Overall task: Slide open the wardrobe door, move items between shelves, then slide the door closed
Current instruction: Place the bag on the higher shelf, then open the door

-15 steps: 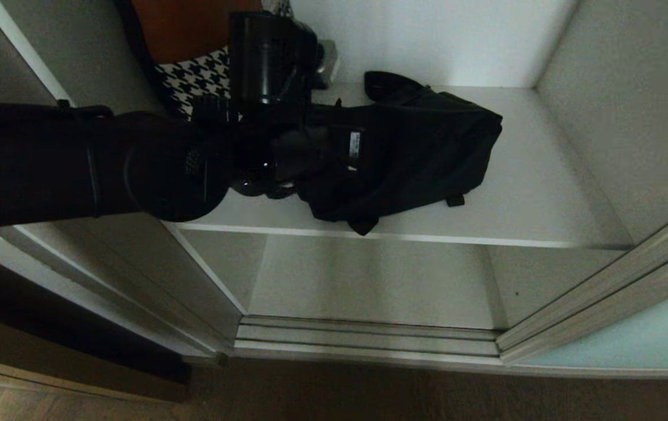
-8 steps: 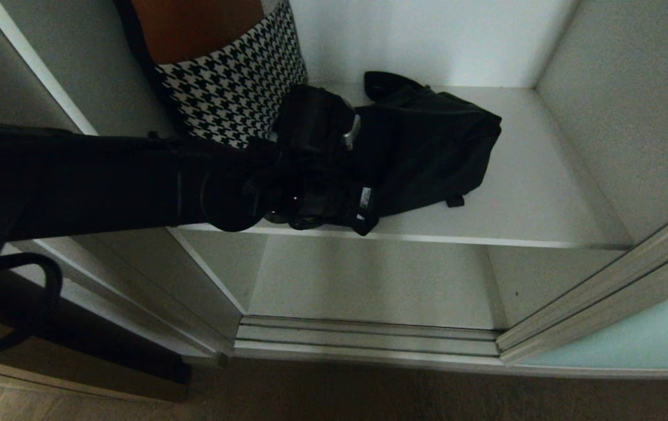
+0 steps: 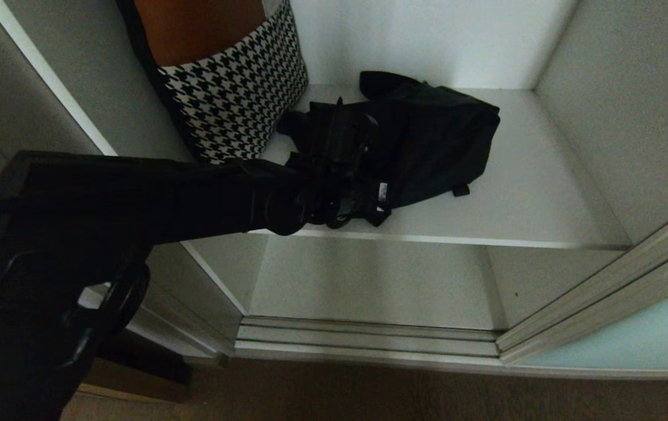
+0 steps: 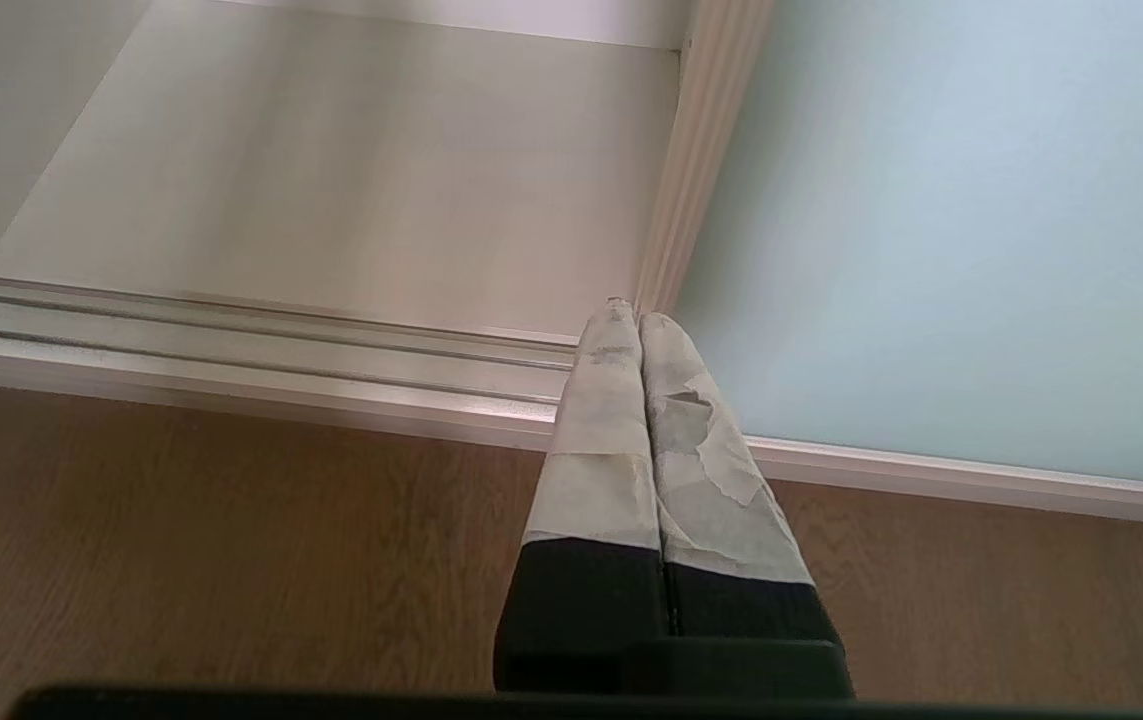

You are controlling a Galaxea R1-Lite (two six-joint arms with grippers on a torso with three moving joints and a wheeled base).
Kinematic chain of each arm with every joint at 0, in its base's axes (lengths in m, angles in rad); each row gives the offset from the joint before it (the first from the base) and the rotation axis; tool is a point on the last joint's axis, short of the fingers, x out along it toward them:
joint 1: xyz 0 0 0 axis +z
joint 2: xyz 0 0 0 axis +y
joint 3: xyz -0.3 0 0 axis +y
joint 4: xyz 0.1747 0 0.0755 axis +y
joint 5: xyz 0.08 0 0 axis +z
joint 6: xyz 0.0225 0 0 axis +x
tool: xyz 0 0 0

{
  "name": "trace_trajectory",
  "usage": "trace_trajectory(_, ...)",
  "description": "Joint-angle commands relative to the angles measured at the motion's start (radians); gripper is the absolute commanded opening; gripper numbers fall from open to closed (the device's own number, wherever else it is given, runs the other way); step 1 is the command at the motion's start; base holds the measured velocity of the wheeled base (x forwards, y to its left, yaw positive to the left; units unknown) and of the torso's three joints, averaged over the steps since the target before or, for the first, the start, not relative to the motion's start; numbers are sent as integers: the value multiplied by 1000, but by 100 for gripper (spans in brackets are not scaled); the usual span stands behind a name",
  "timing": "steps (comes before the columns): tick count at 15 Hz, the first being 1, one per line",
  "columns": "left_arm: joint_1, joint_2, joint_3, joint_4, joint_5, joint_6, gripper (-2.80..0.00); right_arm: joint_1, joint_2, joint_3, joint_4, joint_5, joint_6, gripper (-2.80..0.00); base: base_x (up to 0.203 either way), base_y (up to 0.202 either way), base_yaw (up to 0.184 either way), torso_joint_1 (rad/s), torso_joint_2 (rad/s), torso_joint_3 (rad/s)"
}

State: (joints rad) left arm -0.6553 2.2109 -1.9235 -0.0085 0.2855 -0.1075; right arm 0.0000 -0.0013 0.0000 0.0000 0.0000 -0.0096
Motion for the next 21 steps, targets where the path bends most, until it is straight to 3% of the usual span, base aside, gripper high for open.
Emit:
trace_trajectory(1, 18, 47, -12, -215, 45, 38, -280, 0, 0, 1, 0, 0, 0, -280, 0, 0, 0, 0, 0, 0)
trace_trajectory(3, 23, 49, -12, -361, 91, 117, -280, 0, 0, 1, 0, 0, 0, -280, 0, 0, 0, 0, 0, 0)
trace_trajectory(5, 22, 19, -12, -402, 99, 131, -280, 0, 0, 0, 0, 0, 0, -280, 0, 0, 0, 0, 0, 0)
trace_trajectory(8, 13, -105, 77, -367, 91, 125, -280, 0, 0, 1, 0, 0, -1, -280, 0, 0, 0, 0, 0, 0)
trace_trajectory(12, -41, -358, 242, -205, 40, 119, -280, 0, 0, 1, 0, 0, 0, -280, 0, 0, 0, 0, 0, 0)
trace_trajectory(15, -93, -513, 321, -163, 40, 126, -280, 0, 0, 0, 0, 0, -1, -280, 0, 0, 0, 0, 0, 0)
trace_trajectory(18, -107, -705, 499, -151, 38, 137, -280, 0, 1, 0, 0, 0, -1, -280, 0, 0, 0, 0, 0, 0)
trace_trajectory(21, -107, -899, 669, -149, 36, 191, -280, 0, 0, 0, 0, 0, -1, -280, 0, 0, 0, 0, 0, 0)
